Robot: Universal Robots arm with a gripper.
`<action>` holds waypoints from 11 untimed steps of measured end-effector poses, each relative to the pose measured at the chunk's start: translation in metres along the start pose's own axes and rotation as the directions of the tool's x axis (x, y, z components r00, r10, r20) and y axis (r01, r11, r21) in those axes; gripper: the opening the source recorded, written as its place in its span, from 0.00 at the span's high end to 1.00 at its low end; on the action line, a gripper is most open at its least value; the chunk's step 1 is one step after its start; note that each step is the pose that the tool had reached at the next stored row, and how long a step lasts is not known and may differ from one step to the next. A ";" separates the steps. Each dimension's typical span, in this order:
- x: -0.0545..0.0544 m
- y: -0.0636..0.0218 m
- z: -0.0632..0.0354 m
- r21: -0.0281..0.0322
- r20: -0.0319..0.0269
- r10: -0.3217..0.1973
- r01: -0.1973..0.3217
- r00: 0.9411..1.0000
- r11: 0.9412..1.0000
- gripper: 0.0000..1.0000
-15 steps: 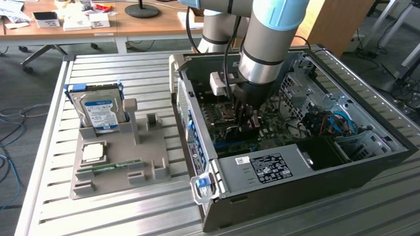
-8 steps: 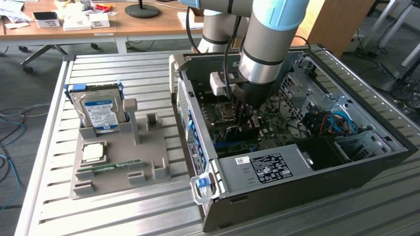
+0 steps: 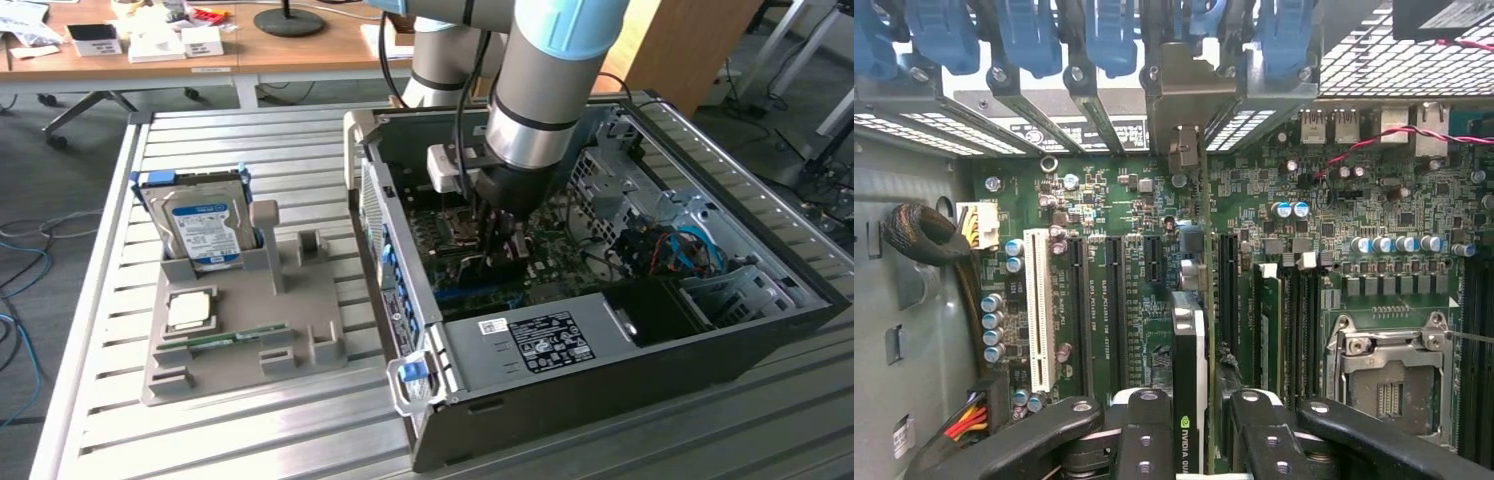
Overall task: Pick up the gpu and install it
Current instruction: 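Insert the gpu into the slot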
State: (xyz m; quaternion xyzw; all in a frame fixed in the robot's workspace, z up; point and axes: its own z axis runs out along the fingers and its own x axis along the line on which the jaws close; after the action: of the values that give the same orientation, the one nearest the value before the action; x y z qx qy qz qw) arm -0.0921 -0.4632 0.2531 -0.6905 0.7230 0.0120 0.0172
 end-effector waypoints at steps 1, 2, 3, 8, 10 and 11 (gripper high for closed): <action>0.000 0.0000 0.0002 0.000 0.000 0.000 0.000 1.000 1.000 0.73; 0.001 -0.0001 0.0006 0.000 0.000 0.000 0.000 1.000 1.000 0.73; 0.002 -0.0001 0.0010 0.000 0.000 0.000 0.000 1.000 1.000 0.73; 0.003 0.0004 0.0018 0.000 0.000 0.000 0.000 1.000 1.000 0.73; 0.003 0.0008 0.0019 0.001 0.000 0.000 0.000 1.000 1.000 0.73; 0.003 0.0009 0.0019 0.000 0.000 0.000 0.000 1.000 1.000 0.73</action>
State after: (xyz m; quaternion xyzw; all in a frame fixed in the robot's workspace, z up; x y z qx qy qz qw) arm -0.0931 -0.4665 0.2510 -0.6906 0.7229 0.0118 0.0173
